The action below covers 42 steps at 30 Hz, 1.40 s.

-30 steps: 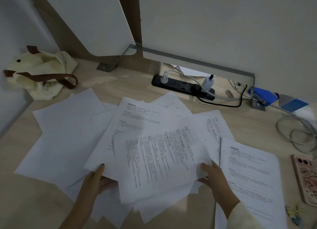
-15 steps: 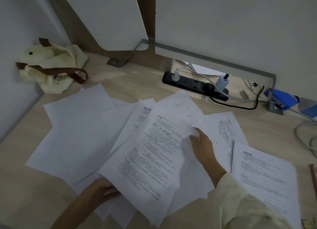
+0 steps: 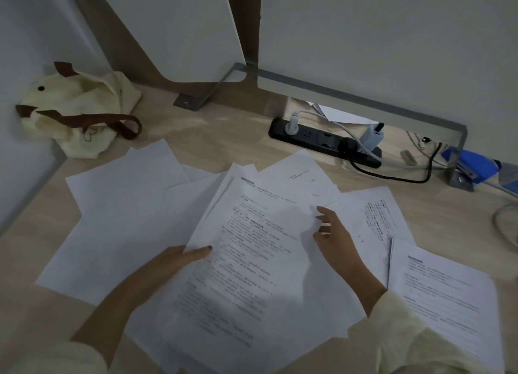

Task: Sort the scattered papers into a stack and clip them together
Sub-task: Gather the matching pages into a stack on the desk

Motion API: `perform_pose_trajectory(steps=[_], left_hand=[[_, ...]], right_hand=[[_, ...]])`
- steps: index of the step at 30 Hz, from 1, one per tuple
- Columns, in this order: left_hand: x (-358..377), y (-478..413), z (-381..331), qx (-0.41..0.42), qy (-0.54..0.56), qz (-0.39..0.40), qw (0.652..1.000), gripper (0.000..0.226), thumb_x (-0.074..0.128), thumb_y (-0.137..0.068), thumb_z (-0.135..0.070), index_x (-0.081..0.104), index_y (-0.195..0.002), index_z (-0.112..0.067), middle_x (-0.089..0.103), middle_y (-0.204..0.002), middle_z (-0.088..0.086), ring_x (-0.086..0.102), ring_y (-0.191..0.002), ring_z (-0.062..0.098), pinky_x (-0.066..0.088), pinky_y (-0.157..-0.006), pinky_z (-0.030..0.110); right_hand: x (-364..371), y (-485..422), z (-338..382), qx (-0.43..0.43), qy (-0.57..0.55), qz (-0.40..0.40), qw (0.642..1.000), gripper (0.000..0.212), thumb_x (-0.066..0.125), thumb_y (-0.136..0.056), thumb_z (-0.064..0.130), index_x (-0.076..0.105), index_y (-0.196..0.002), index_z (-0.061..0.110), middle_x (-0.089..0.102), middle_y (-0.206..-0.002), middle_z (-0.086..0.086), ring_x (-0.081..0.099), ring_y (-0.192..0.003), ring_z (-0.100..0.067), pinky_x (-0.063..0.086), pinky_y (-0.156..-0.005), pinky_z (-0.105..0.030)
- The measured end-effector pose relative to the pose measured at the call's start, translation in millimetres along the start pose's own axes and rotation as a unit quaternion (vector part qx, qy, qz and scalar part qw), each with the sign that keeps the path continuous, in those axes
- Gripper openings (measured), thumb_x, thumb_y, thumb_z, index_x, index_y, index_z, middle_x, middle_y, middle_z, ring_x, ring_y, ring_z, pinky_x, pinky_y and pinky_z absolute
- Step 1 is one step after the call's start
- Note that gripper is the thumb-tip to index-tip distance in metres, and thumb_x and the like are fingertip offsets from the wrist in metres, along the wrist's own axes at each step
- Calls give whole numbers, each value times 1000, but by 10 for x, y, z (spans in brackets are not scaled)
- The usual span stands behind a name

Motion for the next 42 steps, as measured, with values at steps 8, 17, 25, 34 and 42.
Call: perform_pose_trajectory(steps=[8,17,25,34,42], left_hand=[[-130,32,-185,111,13,-93,989,21,60,-86,-25,58,-105,-34,66,-96,-17,62,-92,4,46,-76,19],[-749,383,288,91,154,-309,934,38,59,-87,-17,55,-124,-9,59,-115,6,53,-102,26,39,-94,41],[-643,370,572,77,146,-333,928,34,56,-89,-15,56,-121,-7,58,-108,8,52,-98,25,39,-92,40],[-593,370,589,79,153,-326,930,33,56,-89,-16,56,-121,-8,58,-108,8,53,-98,27,39,-90,40],[-470,388,520,101,185,-297,931,36,58,-87,-14,55,-123,-9,58,-110,8,51,-98,24,37,-92,37]], right_hand=[[-26,-155,84,-34,179,7,983,56,54,-86,12,34,-138,15,43,-136,-11,44,-122,-27,36,-97,-30],[314,-285,291,-112,351,107,924,89,68,-75,44,18,-144,17,21,-148,-7,25,-135,-25,29,-108,-32],[165,-459,144,13,344,27,938,83,76,-69,38,32,-130,2,38,-129,-16,38,-121,-33,36,-99,-38],[201,-367,100,49,181,49,981,39,59,-86,21,45,-118,5,60,-113,-14,57,-95,-29,45,-83,-36],[-625,-148,521,-25,61,-84,994,12,47,-92,19,56,-94,11,58,-86,-6,57,-92,-32,39,-72,-33]])
Point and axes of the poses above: each hand's wrist, its own y-axis away from the middle knuckle, its own x-axis out of the palm, z = x × y, the point moved 9 cm from there along -y, towards the middle knuckle
